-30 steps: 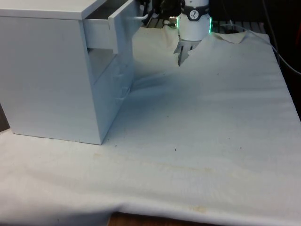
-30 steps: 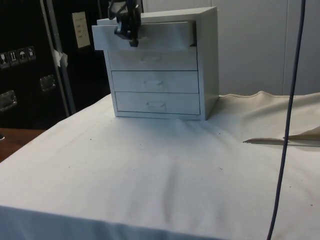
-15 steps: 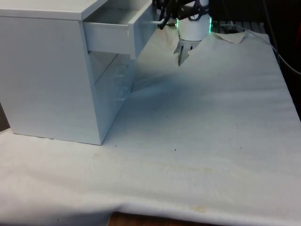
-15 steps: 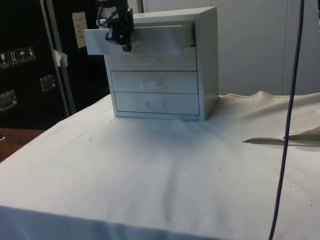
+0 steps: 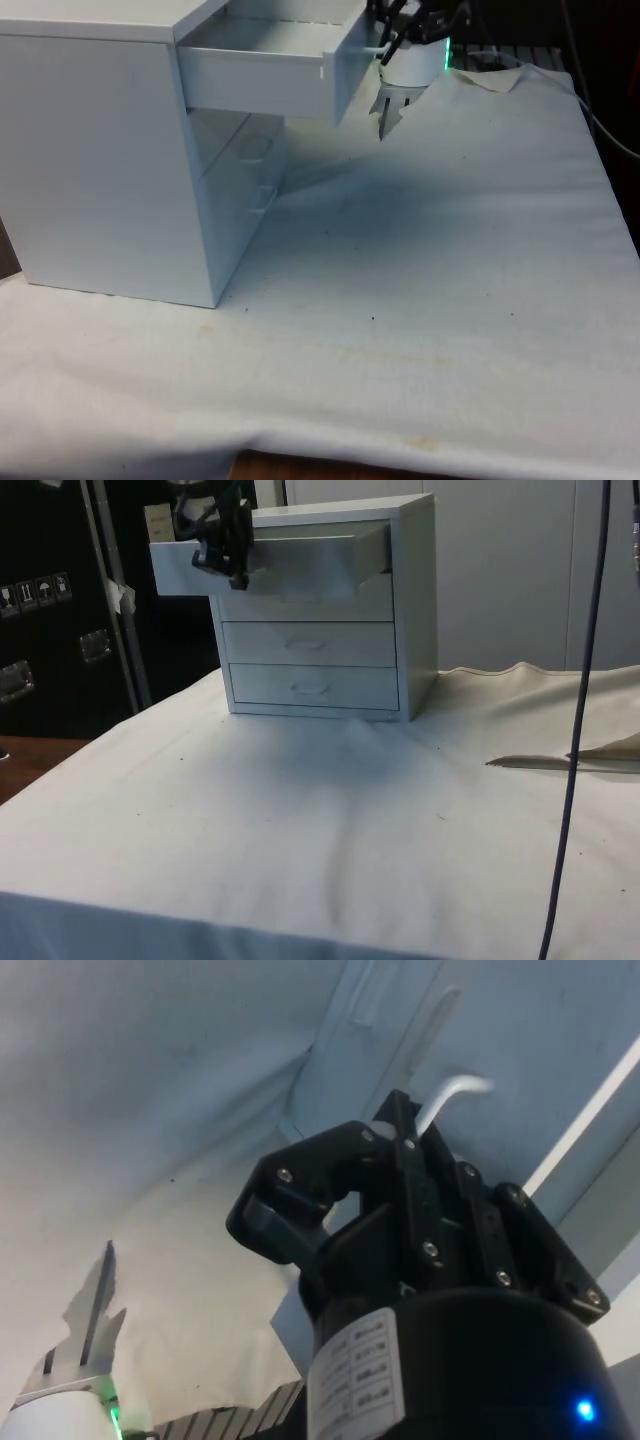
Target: Open the drawer, then close it.
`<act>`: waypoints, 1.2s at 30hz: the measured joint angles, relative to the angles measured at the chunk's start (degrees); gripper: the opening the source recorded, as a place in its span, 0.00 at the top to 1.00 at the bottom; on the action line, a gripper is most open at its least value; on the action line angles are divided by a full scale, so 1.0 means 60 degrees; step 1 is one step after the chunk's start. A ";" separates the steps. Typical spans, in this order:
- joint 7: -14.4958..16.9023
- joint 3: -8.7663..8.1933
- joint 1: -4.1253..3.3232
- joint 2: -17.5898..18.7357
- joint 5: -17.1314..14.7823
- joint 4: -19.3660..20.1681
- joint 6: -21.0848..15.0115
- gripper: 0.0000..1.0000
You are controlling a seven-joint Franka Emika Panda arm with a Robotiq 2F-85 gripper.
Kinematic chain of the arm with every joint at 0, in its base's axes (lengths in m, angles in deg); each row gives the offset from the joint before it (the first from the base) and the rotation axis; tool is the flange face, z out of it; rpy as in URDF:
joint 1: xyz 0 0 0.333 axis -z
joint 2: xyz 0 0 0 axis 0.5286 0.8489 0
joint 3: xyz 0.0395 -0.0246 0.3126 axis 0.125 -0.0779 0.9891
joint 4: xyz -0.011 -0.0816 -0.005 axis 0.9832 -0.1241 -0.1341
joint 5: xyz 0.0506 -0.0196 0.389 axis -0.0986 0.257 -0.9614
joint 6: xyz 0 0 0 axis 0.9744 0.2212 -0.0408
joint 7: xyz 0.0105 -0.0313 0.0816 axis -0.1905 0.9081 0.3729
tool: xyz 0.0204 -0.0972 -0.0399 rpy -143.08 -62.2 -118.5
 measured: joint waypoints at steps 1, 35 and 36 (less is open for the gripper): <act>-0.0038 0.0038 -0.0010 0.0010 0.0000 -0.0019 0.0019 1.00; -0.0458 0.0525 -0.0134 0.0640 0.0191 -0.0764 0.0840 1.00; -0.0458 0.0525 -0.0134 0.0640 0.0191 -0.0764 0.0840 1.00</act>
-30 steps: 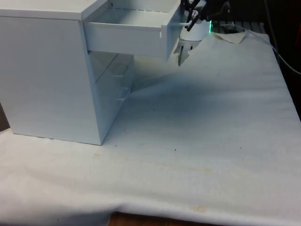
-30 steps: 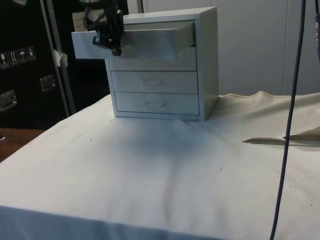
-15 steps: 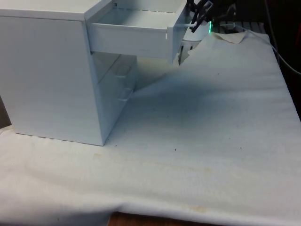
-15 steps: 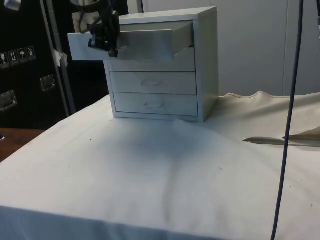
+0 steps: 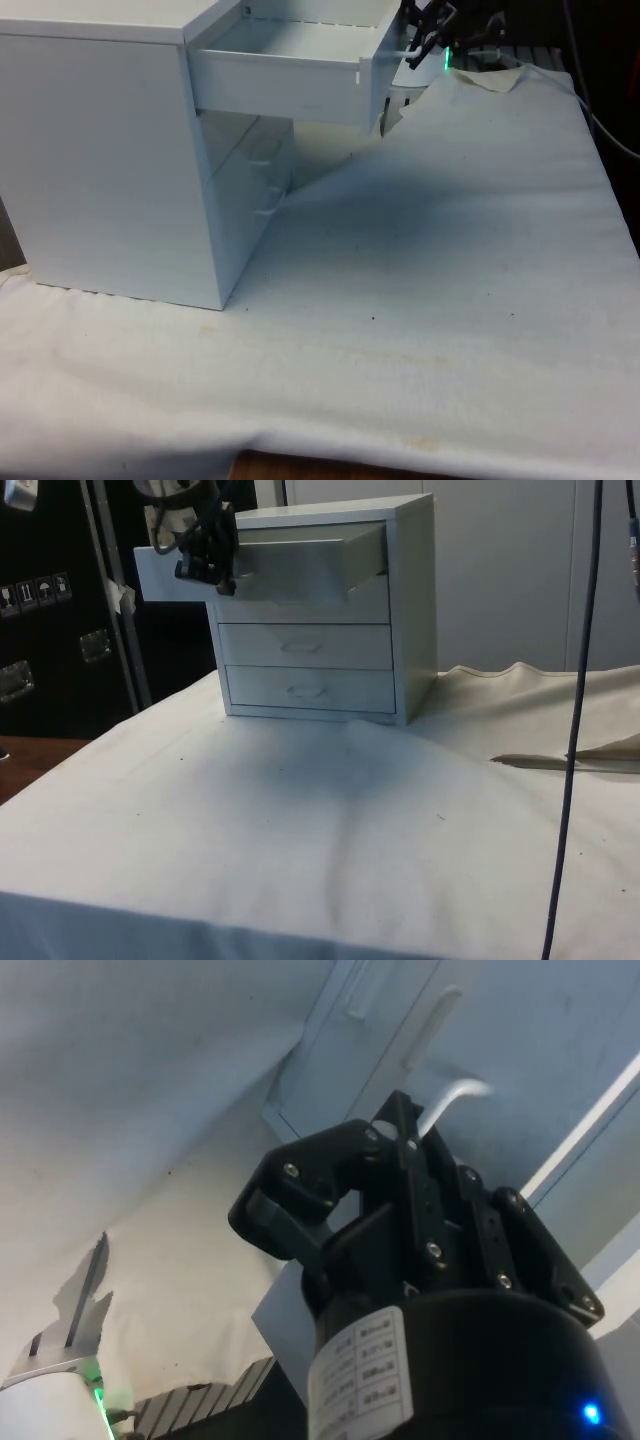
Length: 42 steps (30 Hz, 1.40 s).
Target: Open the drawer, then close it.
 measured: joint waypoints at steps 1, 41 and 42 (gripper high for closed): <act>0.0000 0.0000 0.0000 0.0010 0.0000 0.0000 0.0000 0.99; -0.0516 0.0525 -0.0029 0.0993 -0.0057 -0.0449 0.0067 0.00; -0.0525 0.0535 -0.0029 0.1060 -0.0057 -0.0468 0.0067 0.00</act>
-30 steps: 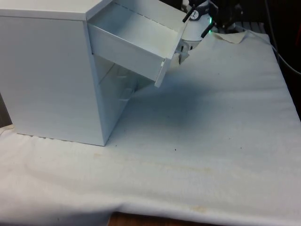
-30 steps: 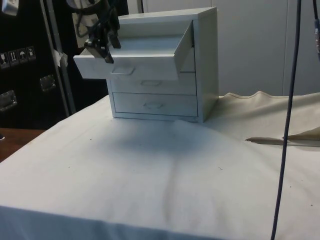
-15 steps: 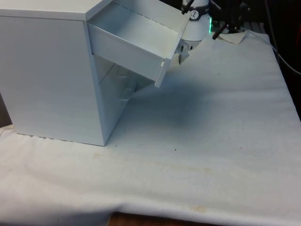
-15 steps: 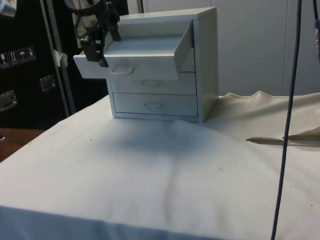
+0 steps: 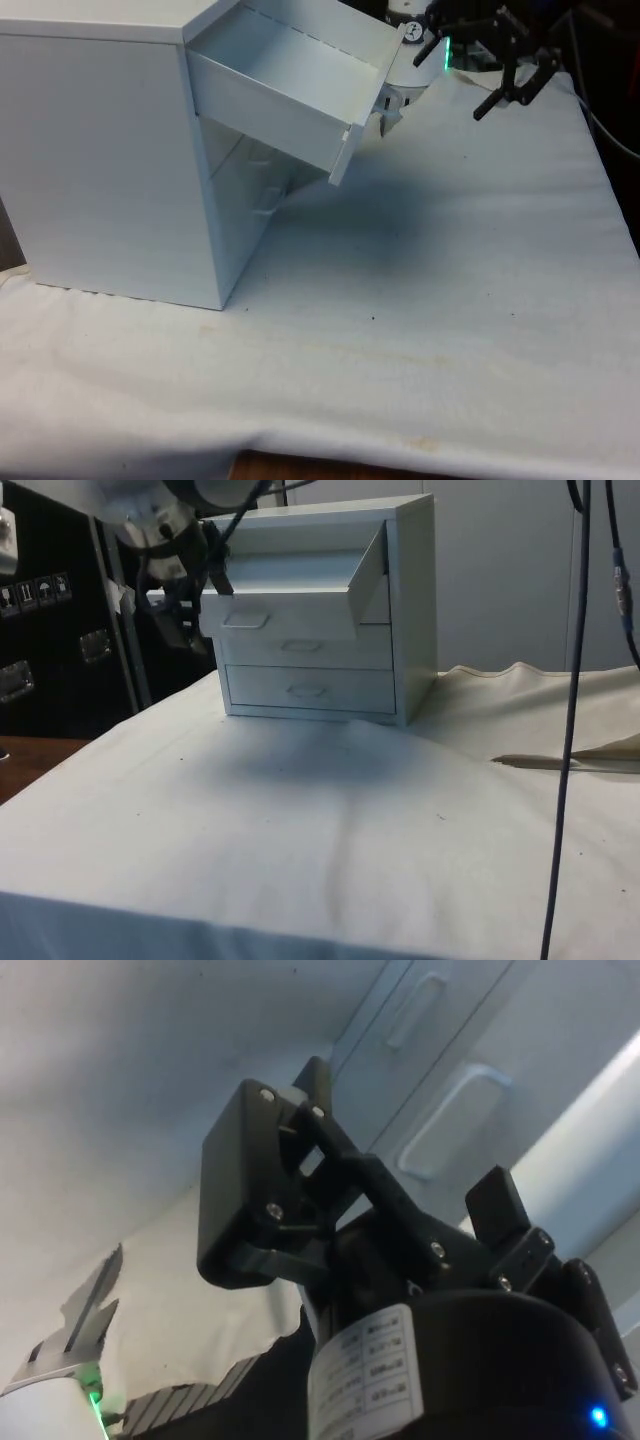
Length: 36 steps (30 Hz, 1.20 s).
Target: Open the drawer, then close it.
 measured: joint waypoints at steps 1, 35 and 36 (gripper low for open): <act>0.0000 0.0019 0.0000 0.0115 -0.0019 -0.0019 0.0000 0.00; -0.0038 -0.0057 0.0029 0.0487 0.0029 -0.0010 0.0076 1.00; -0.0038 -0.0076 0.0029 0.0477 0.0038 -0.0010 0.0105 1.00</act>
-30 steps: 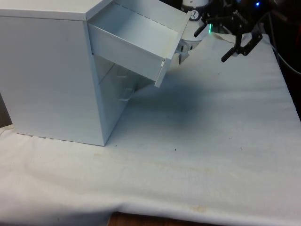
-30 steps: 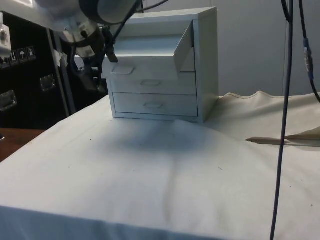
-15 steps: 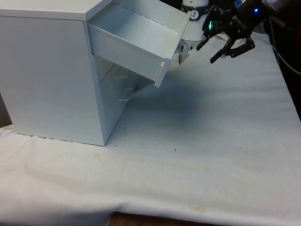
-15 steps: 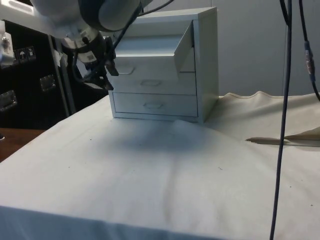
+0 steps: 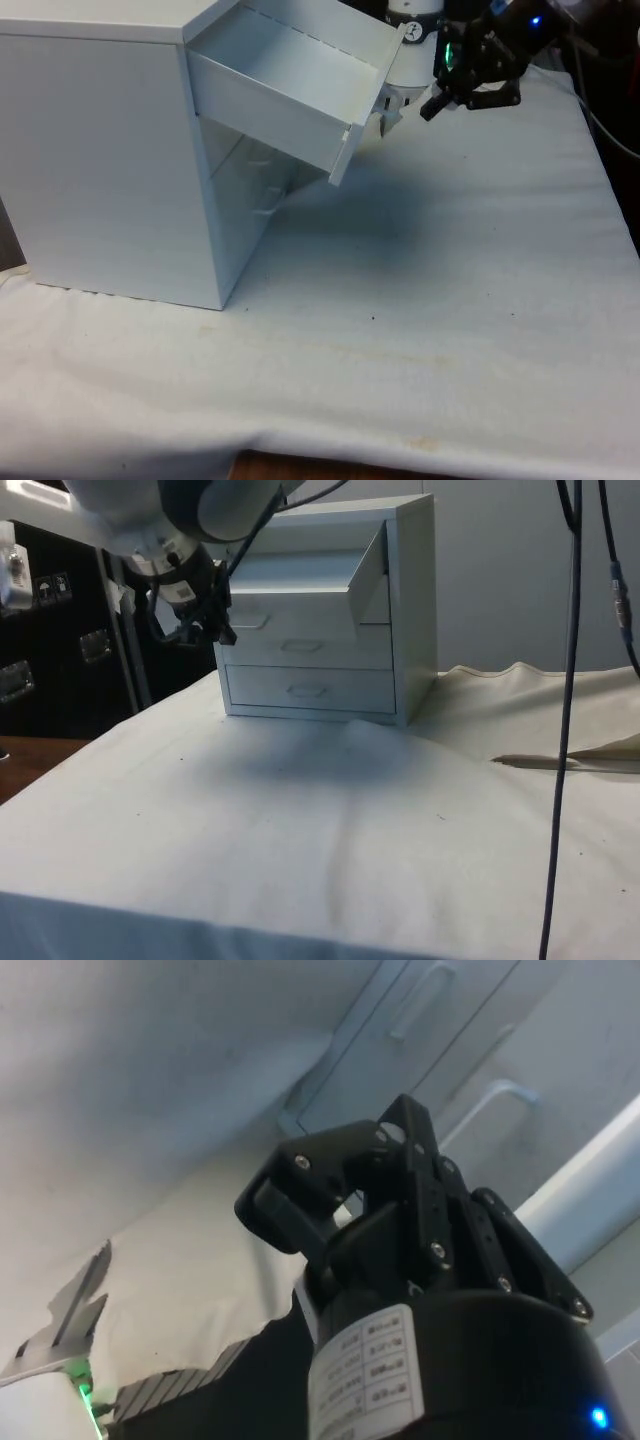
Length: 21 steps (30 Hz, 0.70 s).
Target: Open the drawer, then close it.
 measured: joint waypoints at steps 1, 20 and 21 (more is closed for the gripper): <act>0.0000 -0.0019 0.0000 -0.0019 0.0019 0.0000 0.0038 1.00; 0.0000 -0.0353 0.0019 -0.0258 0.0334 0.0134 0.0296 1.00; 0.0000 -0.0392 0.0019 -0.0258 0.0392 0.0134 0.0315 1.00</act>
